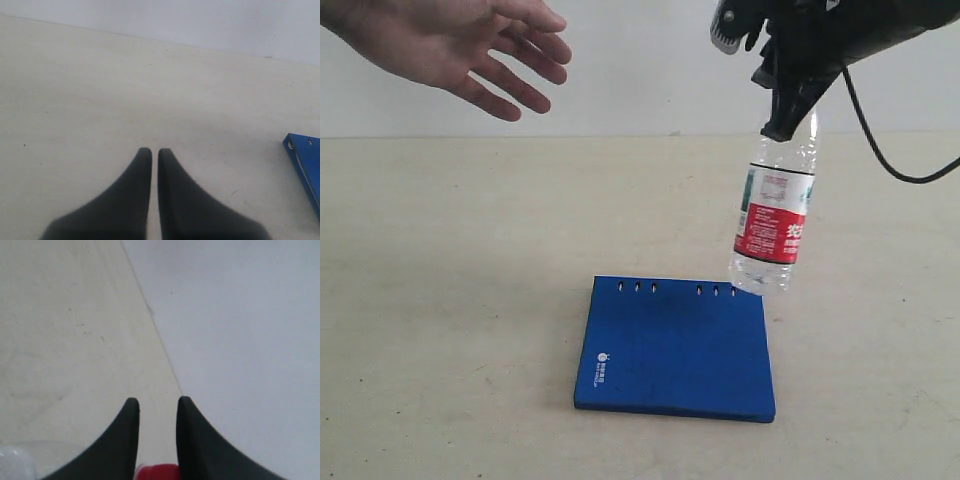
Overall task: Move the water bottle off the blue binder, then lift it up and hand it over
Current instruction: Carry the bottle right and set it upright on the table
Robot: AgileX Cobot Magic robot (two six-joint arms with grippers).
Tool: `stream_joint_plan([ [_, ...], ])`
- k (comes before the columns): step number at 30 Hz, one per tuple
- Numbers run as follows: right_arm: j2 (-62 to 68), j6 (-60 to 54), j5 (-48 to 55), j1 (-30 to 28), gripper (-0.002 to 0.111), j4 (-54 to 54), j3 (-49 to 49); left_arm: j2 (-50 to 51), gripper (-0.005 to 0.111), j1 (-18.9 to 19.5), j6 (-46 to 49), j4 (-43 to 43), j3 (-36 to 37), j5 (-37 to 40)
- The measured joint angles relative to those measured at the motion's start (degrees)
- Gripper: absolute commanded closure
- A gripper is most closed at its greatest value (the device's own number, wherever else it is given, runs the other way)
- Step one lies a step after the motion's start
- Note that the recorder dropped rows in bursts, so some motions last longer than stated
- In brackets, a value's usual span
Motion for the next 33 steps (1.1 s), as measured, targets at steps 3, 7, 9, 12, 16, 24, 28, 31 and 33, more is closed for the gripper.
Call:
stream_joint_plan([
  [3,0.0,0.0,0.1,-1.8,0.108,-5.4,0.0,0.0,0.102,0.0,0.0,0.0,0.0,0.0],
  [7,0.0,2.8,0.1,-9.7,0.108,-7.7,0.0,0.0,0.102,0.0,0.0,0.0,0.0,0.0],
  [9,0.0,7.8,-1.3,-12.5,0.108,-8.0,0.0,0.0,0.102,0.0,0.0,0.0,0.0,0.0],
  [12,0.0,19.5,-4.2,-16.4,0.108,-8.2,0.0,0.0,0.102,0.0,0.0,0.0,0.0,0.0],
  [16,0.0,14.9,-5.1,-17.2,0.108,-8.8,0.0,0.0,0.102,0.0,0.0,0.0,0.0,0.0],
  [24,0.2,-4.6,-6.0,-17.2,0.108,-9.4,0.0,0.0,0.102,0.0,0.0,0.0,0.0,0.0],
  [28,0.9,-2.3,-6.0,-17.2,0.108,-8.0,0.0,0.0,0.102,0.0,0.0,0.0,0.0,0.0],
  [31,1.0,4.3,-6.5,-17.2,0.108,-6.2,0.0,0.0,0.102,0.0,0.0,0.0,0.0,0.0],
  [33,1.0,10.4,-9.3,-17.2,0.108,-5.1,0.0,0.0,0.102,0.0,0.0,0.0,0.0,0.0],
])
